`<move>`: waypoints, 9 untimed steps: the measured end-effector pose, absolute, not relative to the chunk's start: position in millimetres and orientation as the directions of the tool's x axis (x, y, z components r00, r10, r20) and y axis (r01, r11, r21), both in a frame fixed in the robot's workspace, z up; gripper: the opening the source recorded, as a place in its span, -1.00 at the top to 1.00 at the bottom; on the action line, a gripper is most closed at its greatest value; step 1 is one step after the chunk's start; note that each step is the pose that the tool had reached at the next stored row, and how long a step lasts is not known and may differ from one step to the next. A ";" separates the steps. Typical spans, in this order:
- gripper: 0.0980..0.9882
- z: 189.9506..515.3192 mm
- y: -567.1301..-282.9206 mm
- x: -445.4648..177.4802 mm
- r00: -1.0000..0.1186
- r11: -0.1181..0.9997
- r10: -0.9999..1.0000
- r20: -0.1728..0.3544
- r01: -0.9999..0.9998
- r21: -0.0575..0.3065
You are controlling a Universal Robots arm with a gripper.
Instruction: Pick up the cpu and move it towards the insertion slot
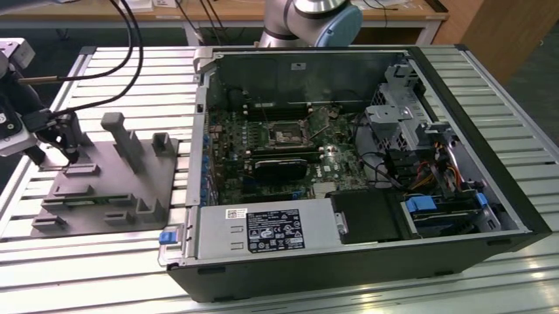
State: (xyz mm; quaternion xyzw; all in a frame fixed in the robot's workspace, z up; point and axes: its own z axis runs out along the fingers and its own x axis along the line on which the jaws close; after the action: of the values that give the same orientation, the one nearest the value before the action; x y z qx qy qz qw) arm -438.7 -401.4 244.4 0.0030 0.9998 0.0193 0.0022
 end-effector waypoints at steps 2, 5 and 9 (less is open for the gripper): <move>0.00 247.1 -401.4 -438.7 -1.000 0.999 0.006 -0.004 0.006 0.039; 0.00 251.5 -401.4 -438.7 -1.000 0.999 0.006 -0.004 0.006 0.039; 0.00 256.5 -401.4 -438.7 -1.000 0.999 0.006 -0.004 0.006 0.039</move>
State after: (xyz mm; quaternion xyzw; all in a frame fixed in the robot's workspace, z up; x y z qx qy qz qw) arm -438.7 -401.4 256.5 0.0030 0.9998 0.0193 0.0022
